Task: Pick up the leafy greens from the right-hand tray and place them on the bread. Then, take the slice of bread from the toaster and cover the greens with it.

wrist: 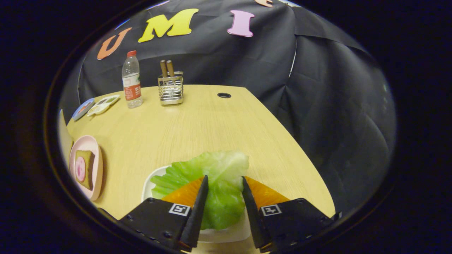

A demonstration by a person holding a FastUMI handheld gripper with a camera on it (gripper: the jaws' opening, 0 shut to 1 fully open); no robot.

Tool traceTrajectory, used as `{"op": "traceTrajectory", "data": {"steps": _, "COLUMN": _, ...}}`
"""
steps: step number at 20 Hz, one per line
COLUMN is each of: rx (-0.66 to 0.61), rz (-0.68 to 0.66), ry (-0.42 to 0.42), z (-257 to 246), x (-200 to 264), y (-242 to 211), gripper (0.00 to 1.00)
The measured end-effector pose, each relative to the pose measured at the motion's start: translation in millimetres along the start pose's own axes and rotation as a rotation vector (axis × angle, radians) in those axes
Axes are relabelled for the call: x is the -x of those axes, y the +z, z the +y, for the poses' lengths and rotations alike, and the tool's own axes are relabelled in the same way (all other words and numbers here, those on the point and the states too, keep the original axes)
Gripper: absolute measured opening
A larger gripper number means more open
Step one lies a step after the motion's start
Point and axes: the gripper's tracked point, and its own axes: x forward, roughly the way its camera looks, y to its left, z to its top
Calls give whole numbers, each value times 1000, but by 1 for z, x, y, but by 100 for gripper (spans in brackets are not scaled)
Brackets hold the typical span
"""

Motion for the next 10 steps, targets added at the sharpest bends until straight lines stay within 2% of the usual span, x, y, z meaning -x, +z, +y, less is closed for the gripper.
{"op": "traceTrajectory", "data": {"steps": 2, "rx": 38, "rz": -10, "ry": -37, "z": -6, "x": -1, "y": -1, "gripper": 28}}
{"op": "traceTrajectory", "data": {"steps": 4, "rx": 53, "rz": -37, "ry": -49, "z": -9, "x": 0, "y": 2, "gripper": 26}}
{"op": "traceTrajectory", "data": {"steps": 5, "rx": 43, "rz": -41, "ry": -37, "z": -7, "x": 1, "y": 2, "gripper": 15}}
{"op": "traceTrajectory", "data": {"steps": 6, "rx": 25, "rz": -38, "ry": -15, "z": -4, "x": 4, "y": 1, "gripper": 8}}
{"op": "traceTrajectory", "data": {"steps": 7, "rx": 12, "rz": -33, "ry": -5, "z": -4, "x": 5, "y": -1, "gripper": 8}}
{"op": "traceTrajectory", "data": {"steps": 9, "rx": -36, "rz": -32, "ry": 9, "z": -5, "x": 13, "y": -2, "gripper": 0}}
{"op": "traceTrajectory", "data": {"steps": 10, "rx": -44, "rz": -33, "ry": 14, "z": -6, "x": 17, "y": -2, "gripper": 0}}
